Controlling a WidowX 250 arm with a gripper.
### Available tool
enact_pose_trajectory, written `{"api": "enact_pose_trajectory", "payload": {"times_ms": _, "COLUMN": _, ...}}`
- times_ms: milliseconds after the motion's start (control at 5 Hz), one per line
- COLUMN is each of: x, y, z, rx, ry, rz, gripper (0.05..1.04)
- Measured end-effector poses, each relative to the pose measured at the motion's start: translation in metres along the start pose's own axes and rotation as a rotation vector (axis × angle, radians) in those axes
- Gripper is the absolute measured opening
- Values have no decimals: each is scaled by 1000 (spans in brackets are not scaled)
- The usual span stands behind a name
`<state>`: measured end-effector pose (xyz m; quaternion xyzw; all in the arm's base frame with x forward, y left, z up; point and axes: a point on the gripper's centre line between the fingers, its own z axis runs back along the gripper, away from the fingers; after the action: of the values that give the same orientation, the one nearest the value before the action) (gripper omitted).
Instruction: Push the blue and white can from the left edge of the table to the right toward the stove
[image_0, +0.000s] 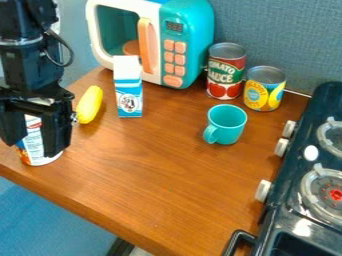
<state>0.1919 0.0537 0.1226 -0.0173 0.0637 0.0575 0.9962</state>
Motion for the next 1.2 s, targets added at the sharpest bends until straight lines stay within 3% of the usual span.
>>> {"api": "enact_pose_trajectory", "payload": {"times_ms": 200, "x": -1, "y": 0, "z": -4, "rx": -3, "ry": 18, "rz": 0, "gripper": 1001}}
{"api": "enact_pose_trajectory", "payload": {"times_ms": 600, "x": -16, "y": 43, "z": -11, "rx": -47, "ry": -34, "rz": 176, "gripper": 1001}}
{"api": "enact_pose_trajectory", "payload": {"times_ms": 800, "x": -14, "y": 62, "z": -8, "rx": -30, "ry": -48, "rz": 193, "gripper": 1001}}
{"api": "enact_pose_trajectory", "payload": {"times_ms": 1200, "x": 5, "y": 114, "z": 18, "rx": 102, "ry": -25, "rz": 187, "gripper": 1001}}
